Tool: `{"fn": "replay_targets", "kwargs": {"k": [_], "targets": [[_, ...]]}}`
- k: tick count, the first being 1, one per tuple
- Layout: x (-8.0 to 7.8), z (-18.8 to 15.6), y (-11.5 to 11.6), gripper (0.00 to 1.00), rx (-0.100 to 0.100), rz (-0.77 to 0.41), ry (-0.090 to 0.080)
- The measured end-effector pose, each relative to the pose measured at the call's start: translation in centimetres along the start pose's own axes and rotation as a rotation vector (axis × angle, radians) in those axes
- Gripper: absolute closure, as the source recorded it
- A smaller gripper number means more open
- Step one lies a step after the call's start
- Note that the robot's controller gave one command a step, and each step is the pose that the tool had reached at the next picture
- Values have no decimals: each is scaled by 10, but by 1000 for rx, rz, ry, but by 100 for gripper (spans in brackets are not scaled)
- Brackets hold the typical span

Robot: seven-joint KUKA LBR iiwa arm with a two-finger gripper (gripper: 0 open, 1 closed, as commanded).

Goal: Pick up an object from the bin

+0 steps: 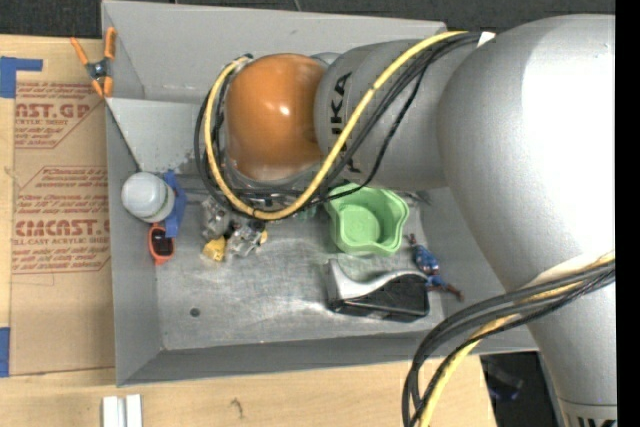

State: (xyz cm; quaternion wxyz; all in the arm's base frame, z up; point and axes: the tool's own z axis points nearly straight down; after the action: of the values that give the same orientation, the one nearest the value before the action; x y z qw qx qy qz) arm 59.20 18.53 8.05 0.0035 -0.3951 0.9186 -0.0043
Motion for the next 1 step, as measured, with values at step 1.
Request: {"fn": "replay_targets", "kwargs": {"k": [1], "targets": [[1, -2, 1, 100, -3, 1, -1]]}}
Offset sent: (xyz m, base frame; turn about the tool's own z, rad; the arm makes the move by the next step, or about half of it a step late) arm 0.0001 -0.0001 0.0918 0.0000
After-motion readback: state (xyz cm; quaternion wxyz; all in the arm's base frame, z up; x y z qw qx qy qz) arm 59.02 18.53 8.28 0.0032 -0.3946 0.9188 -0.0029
